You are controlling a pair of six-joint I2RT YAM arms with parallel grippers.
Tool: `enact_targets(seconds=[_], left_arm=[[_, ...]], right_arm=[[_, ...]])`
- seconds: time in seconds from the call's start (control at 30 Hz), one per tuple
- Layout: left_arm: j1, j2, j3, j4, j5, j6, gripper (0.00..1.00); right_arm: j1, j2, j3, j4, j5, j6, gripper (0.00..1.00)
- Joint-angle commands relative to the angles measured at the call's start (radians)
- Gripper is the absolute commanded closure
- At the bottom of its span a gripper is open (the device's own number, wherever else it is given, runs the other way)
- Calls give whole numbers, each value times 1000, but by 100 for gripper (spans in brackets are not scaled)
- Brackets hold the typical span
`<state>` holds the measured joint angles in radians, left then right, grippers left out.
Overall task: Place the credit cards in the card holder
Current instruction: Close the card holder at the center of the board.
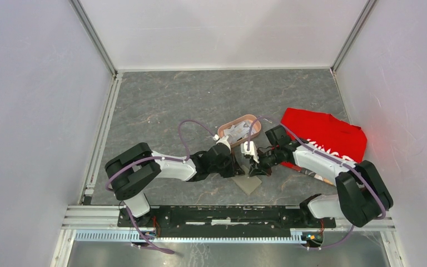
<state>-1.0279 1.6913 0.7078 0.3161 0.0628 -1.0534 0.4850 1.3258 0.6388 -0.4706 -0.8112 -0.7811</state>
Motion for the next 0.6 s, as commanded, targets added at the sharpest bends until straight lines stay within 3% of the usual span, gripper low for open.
enact_targets(seconds=[0.0, 0.57], left_arm=[[1, 21, 15, -22, -8, 37, 95], [0, 33, 19, -19, 12, 41, 96]], right_arm=[[31, 22, 28, -78, -53, -91, 100], [36, 20, 26, -32, -43, -34, 100]])
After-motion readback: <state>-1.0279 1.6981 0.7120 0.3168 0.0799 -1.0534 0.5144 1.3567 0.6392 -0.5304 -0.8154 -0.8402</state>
